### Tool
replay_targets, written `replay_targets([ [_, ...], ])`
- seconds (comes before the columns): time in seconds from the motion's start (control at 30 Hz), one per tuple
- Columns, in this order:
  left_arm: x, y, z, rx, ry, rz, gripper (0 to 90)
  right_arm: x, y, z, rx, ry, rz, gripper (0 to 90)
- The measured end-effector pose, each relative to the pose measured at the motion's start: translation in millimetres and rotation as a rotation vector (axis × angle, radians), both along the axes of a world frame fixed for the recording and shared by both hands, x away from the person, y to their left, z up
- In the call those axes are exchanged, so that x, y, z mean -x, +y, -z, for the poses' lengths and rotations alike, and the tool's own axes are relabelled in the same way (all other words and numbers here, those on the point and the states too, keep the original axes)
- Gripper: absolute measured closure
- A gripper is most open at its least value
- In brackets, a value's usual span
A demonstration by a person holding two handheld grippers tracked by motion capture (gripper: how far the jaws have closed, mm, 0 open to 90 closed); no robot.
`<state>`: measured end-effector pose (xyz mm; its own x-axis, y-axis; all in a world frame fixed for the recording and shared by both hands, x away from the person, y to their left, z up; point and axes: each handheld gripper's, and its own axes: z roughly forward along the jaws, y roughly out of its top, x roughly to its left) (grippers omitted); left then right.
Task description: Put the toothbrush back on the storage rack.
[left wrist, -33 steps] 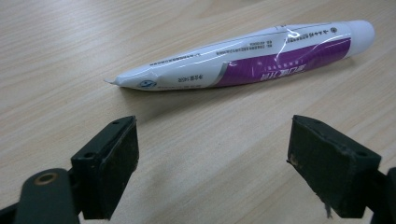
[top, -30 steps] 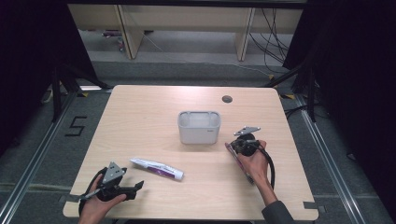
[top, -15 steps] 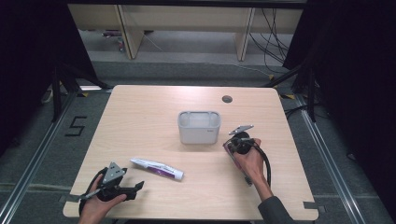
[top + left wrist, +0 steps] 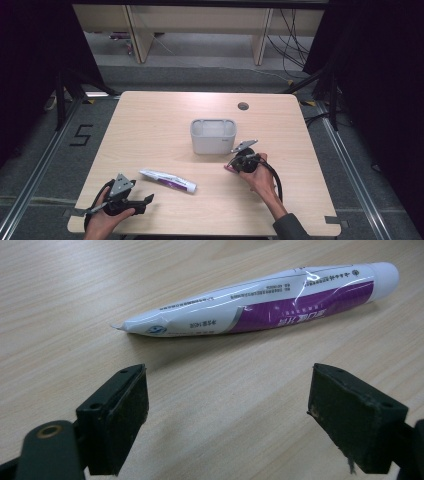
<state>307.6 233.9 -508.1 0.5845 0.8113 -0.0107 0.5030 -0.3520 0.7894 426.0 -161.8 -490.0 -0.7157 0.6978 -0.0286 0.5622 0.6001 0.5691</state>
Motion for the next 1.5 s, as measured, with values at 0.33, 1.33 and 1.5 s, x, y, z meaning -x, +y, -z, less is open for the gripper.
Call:
replay_targets([
  [0.33,0.1,0.1,-0.5,0.003,-0.005,-0.001,15.9,22.1,7.8,-1.3,0.013,0.012,-0.094,89.7],
  [1.33,0.2,0.9,-0.7,-0.01,0.001,-0.002,15.9,96.4,-44.1,0.8,0.036,0.044,-0.123,89.0],
  [1.5,0.0,0.5,0.0,-0.01,-0.001,-0.005,15.9,100.9,-56.4,-1.0,0.045,0.043,-0.085,89.0],
])
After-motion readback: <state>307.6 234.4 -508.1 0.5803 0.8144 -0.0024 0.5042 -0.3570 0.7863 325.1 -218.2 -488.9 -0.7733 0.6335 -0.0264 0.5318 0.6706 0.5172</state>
